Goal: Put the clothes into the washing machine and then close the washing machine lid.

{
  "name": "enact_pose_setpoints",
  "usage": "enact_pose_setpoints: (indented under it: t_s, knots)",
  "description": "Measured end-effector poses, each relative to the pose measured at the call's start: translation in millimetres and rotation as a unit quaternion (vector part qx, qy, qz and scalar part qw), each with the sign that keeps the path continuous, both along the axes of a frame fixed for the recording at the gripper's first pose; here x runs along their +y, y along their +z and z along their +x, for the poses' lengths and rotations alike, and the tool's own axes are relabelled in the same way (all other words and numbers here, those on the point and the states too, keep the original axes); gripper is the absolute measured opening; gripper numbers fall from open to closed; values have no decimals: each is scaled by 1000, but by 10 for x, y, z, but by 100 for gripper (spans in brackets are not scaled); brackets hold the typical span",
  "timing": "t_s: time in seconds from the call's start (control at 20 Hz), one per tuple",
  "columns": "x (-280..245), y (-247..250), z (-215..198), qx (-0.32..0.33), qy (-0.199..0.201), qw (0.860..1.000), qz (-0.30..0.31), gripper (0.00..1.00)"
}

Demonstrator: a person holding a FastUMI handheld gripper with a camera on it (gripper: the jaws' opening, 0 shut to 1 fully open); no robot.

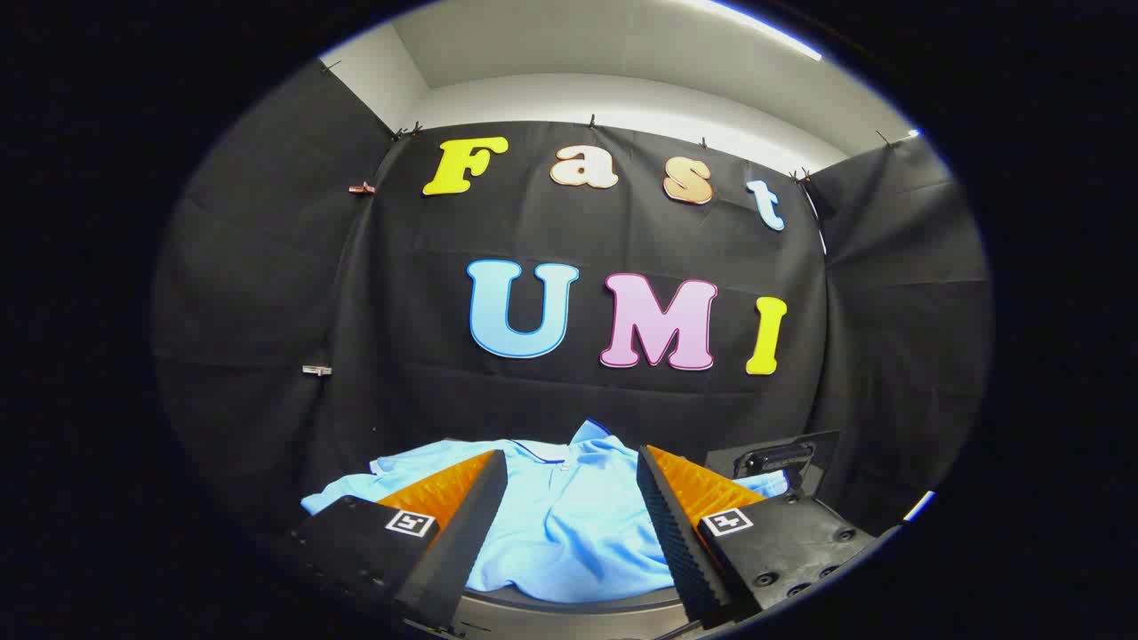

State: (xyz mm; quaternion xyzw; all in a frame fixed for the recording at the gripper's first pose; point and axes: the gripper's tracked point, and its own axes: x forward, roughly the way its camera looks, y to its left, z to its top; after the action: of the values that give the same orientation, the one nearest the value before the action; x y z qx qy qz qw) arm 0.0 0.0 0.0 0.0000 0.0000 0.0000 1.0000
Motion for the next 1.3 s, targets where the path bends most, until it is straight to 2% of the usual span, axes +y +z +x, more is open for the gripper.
enact_pose_setpoints:
  t_s: [0.8, 1.15, 1.3]
  knots:
    - [62, 211, -114, -34, 20, 999, -29, 93]
    - [114, 125, 154, 8, 29, 999, -11, 93]
    - [210, 17, 410, 45, 41, 997, -37, 93]
